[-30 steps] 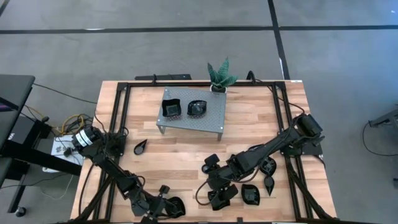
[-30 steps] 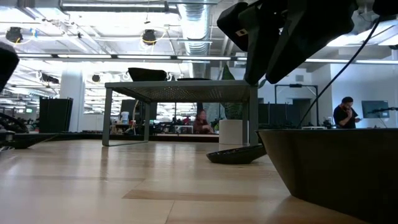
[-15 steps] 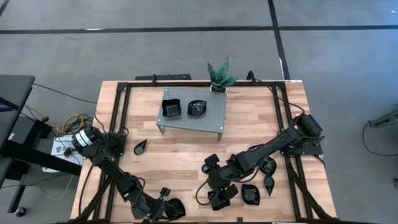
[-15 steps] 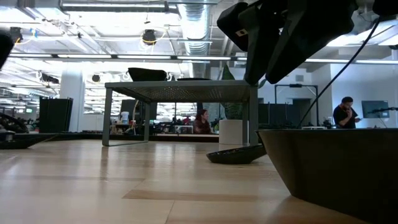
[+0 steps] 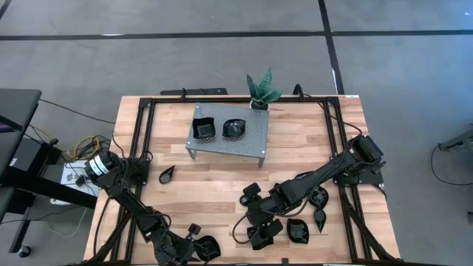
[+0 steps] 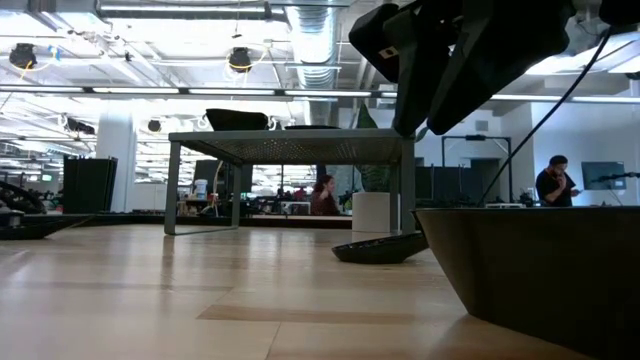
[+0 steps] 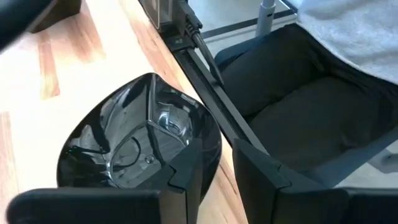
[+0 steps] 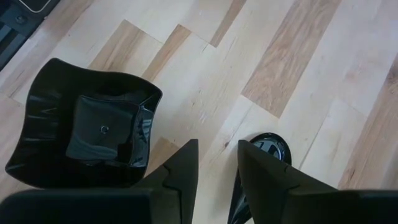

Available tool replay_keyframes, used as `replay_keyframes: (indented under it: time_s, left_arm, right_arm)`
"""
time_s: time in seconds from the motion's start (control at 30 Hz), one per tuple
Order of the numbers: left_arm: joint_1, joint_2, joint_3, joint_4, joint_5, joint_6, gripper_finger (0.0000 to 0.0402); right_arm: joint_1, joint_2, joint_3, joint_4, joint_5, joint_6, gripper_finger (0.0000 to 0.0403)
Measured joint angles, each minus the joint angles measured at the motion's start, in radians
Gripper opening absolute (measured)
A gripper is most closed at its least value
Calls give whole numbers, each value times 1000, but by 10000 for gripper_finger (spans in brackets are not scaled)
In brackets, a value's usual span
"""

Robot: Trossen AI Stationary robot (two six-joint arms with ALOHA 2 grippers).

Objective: Pick & Place Mini shaped plates
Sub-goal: Stack the black leaf shaped plate on top of the black leaf shaped plate on the shelf

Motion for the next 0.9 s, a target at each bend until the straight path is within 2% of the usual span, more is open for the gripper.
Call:
replay_keyframes:
  time_s: [0.9]
  left_arm:
    - [20, 0, -3, -68, -17, 6, 91]
  right_arm:
    - [0, 0, 0, 0, 0, 0, 107]
